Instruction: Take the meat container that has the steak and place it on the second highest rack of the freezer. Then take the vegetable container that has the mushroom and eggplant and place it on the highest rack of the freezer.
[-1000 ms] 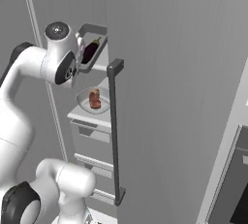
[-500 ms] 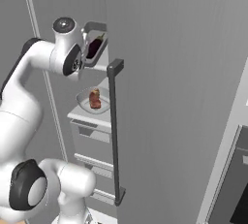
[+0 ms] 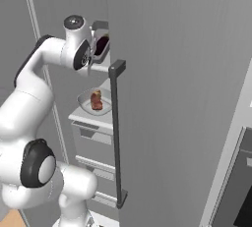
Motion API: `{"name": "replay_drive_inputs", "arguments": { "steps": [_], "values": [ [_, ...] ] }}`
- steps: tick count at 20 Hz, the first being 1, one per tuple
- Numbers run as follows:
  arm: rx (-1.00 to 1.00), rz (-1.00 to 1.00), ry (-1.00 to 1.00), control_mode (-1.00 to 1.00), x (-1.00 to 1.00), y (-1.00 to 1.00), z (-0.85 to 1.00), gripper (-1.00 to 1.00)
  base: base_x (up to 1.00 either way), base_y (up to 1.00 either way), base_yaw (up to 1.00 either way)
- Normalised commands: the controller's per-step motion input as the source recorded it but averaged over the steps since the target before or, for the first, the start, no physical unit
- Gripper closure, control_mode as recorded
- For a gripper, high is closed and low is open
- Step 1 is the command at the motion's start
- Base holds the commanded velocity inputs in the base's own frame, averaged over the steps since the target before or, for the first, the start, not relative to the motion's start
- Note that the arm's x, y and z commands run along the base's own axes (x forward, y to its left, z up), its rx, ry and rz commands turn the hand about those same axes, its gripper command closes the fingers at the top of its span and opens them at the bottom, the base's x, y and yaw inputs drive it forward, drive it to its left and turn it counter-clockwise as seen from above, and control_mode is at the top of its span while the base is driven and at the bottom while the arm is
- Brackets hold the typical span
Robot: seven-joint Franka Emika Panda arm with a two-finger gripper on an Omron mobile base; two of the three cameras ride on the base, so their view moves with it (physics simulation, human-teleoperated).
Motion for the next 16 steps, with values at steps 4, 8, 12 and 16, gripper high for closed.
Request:
{"name": "replay_drive_inputs", "arguments": {
  "steps": [4, 8, 12, 16],
  "values": [
    [0.0, 0.0, 0.01, -1.0, 0.44, -0.21, -0.25, 1.0, 0.0, 0.0, 0.0],
    [-0.05, 0.0, 0.02, -1.0, 0.49, 0.0, -0.35, 1.0, 0.0, 0.0, 0.0],
    [-0.02, 0.0, 0.01, -1.0, 0.63, 0.0, -0.21, 1.0, 0.0, 0.0, 0.0],
    [0.0, 0.0, 0.0, -1.0, 0.64, -0.09, -0.06, 1.0, 0.0, 0.0, 0.0]
  ]
}}
